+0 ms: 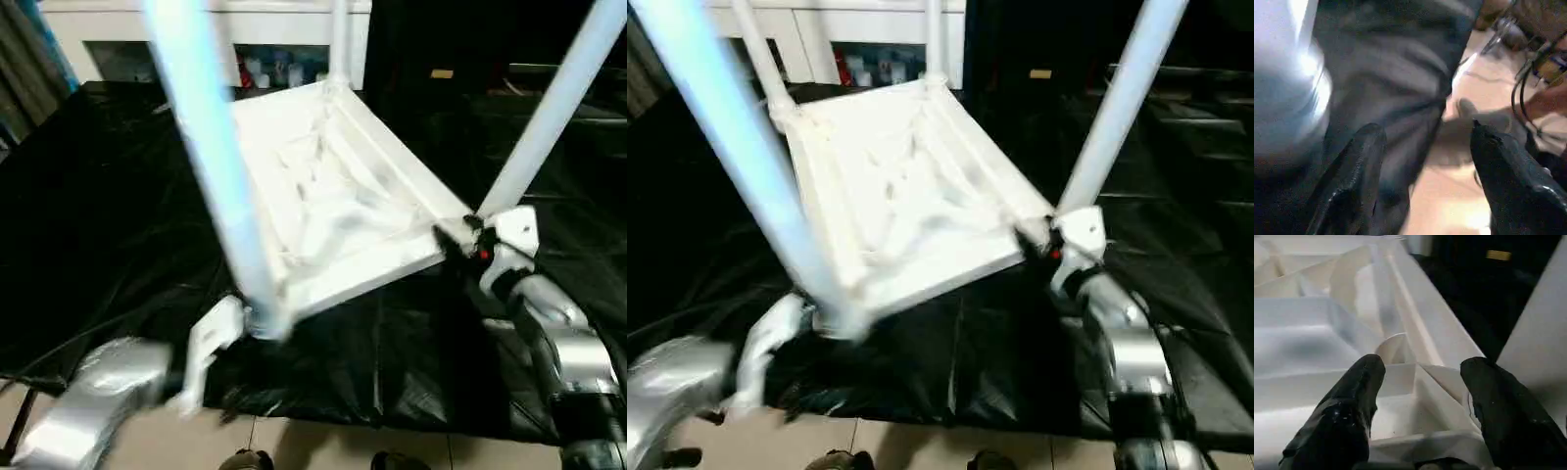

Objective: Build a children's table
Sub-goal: Rotate table base

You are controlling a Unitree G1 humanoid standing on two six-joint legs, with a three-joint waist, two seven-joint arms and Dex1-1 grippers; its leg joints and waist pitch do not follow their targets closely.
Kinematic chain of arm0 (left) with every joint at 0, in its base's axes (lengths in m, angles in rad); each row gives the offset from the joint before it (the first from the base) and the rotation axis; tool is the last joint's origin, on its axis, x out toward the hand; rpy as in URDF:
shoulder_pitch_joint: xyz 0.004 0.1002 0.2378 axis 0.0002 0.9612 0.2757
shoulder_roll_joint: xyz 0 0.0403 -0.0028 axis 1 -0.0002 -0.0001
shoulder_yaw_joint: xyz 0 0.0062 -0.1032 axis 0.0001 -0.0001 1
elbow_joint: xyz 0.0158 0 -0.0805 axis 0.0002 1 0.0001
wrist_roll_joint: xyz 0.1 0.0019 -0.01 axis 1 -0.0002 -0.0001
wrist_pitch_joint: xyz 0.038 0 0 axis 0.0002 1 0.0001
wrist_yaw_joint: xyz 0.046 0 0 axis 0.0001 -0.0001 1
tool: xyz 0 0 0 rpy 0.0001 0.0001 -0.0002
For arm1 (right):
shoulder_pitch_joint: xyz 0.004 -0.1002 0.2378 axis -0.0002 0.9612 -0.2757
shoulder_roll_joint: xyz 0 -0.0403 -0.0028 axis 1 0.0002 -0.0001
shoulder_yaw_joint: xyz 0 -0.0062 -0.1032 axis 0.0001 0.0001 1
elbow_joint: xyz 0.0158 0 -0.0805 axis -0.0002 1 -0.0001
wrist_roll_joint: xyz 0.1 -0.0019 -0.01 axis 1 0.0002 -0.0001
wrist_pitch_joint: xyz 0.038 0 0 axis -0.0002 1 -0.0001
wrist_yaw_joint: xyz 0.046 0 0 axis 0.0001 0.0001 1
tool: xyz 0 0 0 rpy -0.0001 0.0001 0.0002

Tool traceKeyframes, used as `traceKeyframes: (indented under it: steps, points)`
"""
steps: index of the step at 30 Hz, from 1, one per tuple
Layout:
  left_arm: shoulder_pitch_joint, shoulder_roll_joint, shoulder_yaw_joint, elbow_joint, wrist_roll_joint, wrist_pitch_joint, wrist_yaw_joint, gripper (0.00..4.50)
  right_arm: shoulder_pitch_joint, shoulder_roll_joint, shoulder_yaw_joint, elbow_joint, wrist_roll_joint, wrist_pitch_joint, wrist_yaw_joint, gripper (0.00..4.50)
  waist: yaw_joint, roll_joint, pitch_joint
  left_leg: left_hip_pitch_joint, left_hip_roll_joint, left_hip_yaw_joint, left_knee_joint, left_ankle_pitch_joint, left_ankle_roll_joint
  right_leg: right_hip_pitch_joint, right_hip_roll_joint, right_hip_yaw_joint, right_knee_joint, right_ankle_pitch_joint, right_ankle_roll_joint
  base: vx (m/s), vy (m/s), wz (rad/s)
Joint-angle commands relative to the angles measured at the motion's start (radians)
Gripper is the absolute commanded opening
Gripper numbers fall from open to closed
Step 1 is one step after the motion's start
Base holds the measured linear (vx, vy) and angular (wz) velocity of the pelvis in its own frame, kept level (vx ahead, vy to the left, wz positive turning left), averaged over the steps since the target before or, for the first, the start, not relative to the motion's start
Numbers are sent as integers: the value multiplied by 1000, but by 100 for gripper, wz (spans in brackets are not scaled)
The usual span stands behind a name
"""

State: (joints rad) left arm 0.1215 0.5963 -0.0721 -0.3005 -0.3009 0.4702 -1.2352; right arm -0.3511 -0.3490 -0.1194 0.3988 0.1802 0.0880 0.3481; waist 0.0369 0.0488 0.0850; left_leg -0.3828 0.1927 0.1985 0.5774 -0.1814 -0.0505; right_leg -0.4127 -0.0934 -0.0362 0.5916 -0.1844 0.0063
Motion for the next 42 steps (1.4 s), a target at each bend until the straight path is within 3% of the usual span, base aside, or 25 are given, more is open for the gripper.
traceKeyframes:
  steps: [1,3,6,9,14,17,20,22,23,26,29,32,34,35,42]
  points:
    - [5,8,33,-4,-10,-30,-9,333,5,2,-15,7,-7,-11,-1,303,-8,-7,-47,26,27,-7,-73,-237,40,33,-22,29,-69,-216,-209,0,0,0]
    - [10,14,102,54,-32,-79,-20,351,47,5,-2,-65,17,5,53,303,-5,-7,-48,23,25,-8,-72,-220,45,36,-21,29,-64,-182,-208,0,0,0]
    - [-10,13,154,107,-65,-118,-35,370,95,-10,24,-128,17,16,80,303,-7,-18,-50,18,23,-8,-69,-187,63,40,-22,29,-61,-152,-205,0,0,0]
    - [-75,-24,212,173,-131,-141,-29,394,155,-25,19,-210,20,52,65,303,-5,-14,-51,21,24,-7,-69,-182,67,38,-22,30,-60,-150,-214,0,0,0]
    - [-143,-66,237,175,-226,-105,-11,433,218,-44,-3,-285,15,99,41,303,0,-15,-51,24,25,-6,-68,-189,59,39,-25,32,-57,-145,-228,0,0,0]
    - [-193,-98,207,176,-242,-102,-11,443,285,-48,-19,-374,11,173,22,303,-1,-20,-50,18,25,-7,-68,-178,66,42,-26,32,-59,-144,-216,0,0,0]
    - [-240,-128,183,199,-237,-102,2,443,298,-41,-20,-375,-17,196,-17,303,-4,-19,-52,17,24,-8,-67,-176,62,43,-27,31,-59,-160,-212,0,0,0]
    - [-252,-136,175,206,-236,-100,3,443,298,-39,-19,-370,-21,199,-25,303,-5,-20,-51,23,23,-6,-67,-195,50,38,-26,32,-64,-195,-206,0,0,0]
    - [-289,-156,148,232,-224,-111,10,443,293,-33,-9,-353,-37,207,-46,303,-6,-22,-53,16,23,-8,-66,-183,47,44,-27,31,-61,-187,-202,0,0,0]
    - [-346,-195,110,264,-214,-124,21,443,263,-29,25,-303,-78,206,-75,303,-5,-24,-57,20,22,-6,-63,-166,45,43,-26,31,-60,-168,-205,0,0,0]
    - [-388,-236,77,254,-244,-93,17,443,214,-2,38,-235,-84,205,-95,303,-6,-25,-65,17,20,-5,-54,-98,67,48,-27,31,-47,-61,-240,0,0,0]
    - [-411,-260,33,246,-248,-69,6,443,169,12,60,-178,-98,188,-96,303,-4,-27,-69,15,19,-4,-48,-72,92,52,-27,30,-40,-19,-260,0,0,0]
    - [-422,-280,-5,244,-243,-65,-7,443,131,23,71,-131,-101,175,-89,303,-4,-30,-69,14,20,-4,-47,-79,96,53,-27,30,-41,-31,-260,0,0,0]
    - [-429,-299,-40,244,-235,-62,-13,443,99,36,71,-93,-102,169,-95,303,-4,-27,-67,16,21,-3,-48,-89,95,51,-28,30,-43,-48,-264,0,0,0]
    - [-461,-383,-153,250,-208,-72,0,443,17,77,98,1,-115,126,-84,303,-10,-28,-68,12,21,-7,-48,-126,62,57,-29,30,-46,-113,-244,0,0,0]
